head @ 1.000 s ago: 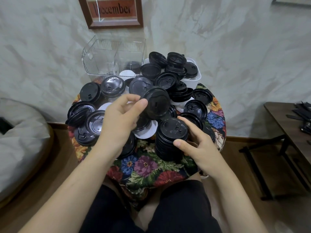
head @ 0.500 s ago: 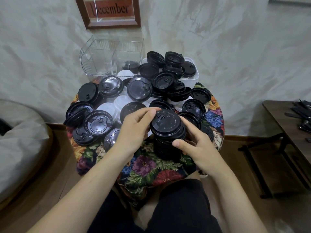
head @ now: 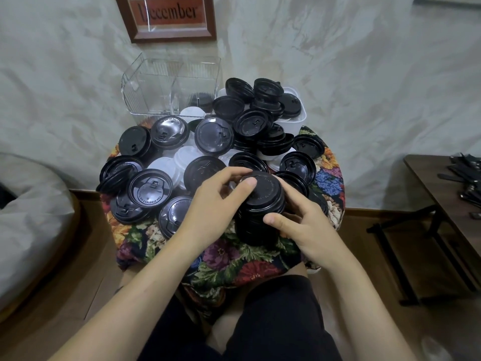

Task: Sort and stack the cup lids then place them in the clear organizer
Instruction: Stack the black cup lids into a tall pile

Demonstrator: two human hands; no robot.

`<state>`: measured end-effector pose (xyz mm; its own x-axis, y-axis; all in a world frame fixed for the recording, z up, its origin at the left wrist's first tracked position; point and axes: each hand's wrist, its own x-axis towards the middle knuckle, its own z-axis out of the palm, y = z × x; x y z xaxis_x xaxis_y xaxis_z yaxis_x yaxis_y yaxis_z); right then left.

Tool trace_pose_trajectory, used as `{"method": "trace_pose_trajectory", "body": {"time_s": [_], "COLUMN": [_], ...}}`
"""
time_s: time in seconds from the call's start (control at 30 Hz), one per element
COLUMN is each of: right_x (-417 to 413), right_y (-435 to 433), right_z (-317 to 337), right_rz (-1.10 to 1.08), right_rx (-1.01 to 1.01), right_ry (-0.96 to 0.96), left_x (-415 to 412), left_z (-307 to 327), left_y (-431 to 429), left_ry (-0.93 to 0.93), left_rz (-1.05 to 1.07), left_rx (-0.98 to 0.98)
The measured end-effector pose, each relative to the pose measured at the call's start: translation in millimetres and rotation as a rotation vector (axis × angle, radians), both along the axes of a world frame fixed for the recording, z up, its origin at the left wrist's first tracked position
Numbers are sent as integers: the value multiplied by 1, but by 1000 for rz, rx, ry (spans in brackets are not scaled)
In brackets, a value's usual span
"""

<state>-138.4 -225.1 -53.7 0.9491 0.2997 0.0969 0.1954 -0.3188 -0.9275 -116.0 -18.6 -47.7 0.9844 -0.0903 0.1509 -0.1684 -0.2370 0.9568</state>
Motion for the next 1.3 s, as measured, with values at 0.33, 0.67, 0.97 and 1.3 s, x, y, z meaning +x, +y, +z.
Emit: {"method": "trace_pose_trajectory", "body": {"time_s": [0.33,0.67,0.97,1.3], "right_x": [1,3,3,3], "right_y": [-3,0,1,0], "right_z": [-2,-1,-5,-3], "right_rz": [12,-6,-23,-14], "right_rx": [-18,42,51,10], "right_ry": [11,-22,-33,-45], "left_x": [0,1,-2,-4], "left_z": [6,8,3,0], "left_y": [-10,-7,-6,-6], "left_ry": [-9,-32,0,-1], "left_rz": [-34,-16,-144,-164], "left_rx": [-33,69,7,31]}}
